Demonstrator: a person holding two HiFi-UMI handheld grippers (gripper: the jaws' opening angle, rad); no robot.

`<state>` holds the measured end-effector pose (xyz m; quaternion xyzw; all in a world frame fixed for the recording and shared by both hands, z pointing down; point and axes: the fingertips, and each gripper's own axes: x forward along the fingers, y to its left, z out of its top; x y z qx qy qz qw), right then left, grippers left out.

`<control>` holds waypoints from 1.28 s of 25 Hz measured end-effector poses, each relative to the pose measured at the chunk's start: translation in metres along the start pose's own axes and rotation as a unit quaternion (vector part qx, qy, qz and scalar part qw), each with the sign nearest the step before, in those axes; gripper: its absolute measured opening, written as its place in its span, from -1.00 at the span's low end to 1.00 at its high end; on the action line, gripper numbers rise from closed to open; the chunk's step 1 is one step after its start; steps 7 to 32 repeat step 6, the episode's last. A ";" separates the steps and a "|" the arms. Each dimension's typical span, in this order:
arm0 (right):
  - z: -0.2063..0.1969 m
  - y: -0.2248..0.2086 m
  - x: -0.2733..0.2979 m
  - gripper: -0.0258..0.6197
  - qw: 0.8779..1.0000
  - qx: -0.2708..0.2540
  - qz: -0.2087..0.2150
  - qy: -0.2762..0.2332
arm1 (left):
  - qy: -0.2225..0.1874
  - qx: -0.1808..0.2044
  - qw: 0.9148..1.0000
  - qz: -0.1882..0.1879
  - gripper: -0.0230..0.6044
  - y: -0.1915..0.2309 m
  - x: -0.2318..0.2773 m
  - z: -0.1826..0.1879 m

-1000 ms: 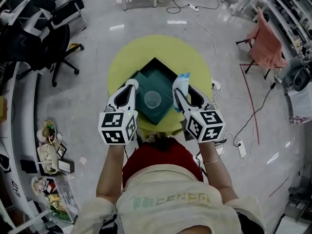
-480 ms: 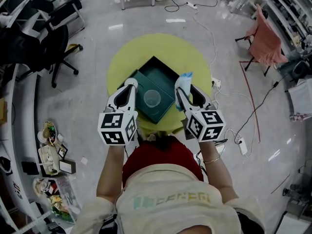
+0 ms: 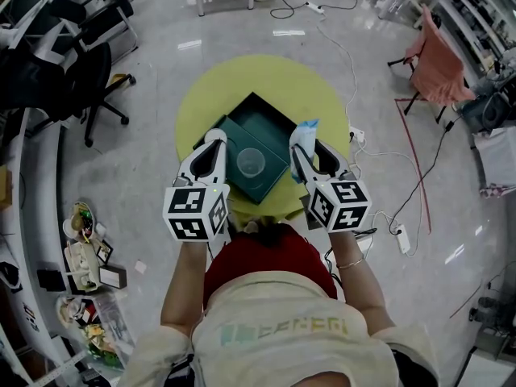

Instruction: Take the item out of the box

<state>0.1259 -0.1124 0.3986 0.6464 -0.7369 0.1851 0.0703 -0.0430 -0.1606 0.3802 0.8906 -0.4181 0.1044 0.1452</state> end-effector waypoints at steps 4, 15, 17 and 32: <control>-0.002 -0.006 -0.002 -0.29 1.000 0.004 -0.005 0.000 | -0.001 0.002 1.000 -0.001 -0.83 -0.004 -0.001 -0.001; -0.004 -0.009 -0.003 -0.29 1.000 0.005 -0.008 0.000 | 0.000 0.002 1.000 -0.001 -0.83 -0.005 -0.002 -0.003; -0.004 -0.009 -0.003 -0.29 1.000 0.005 -0.008 0.000 | 0.000 0.002 1.000 -0.001 -0.83 -0.005 -0.002 -0.003; -0.004 -0.009 -0.003 -0.29 1.000 0.005 -0.008 0.000 | 0.000 0.002 1.000 -0.001 -0.83 -0.005 -0.002 -0.003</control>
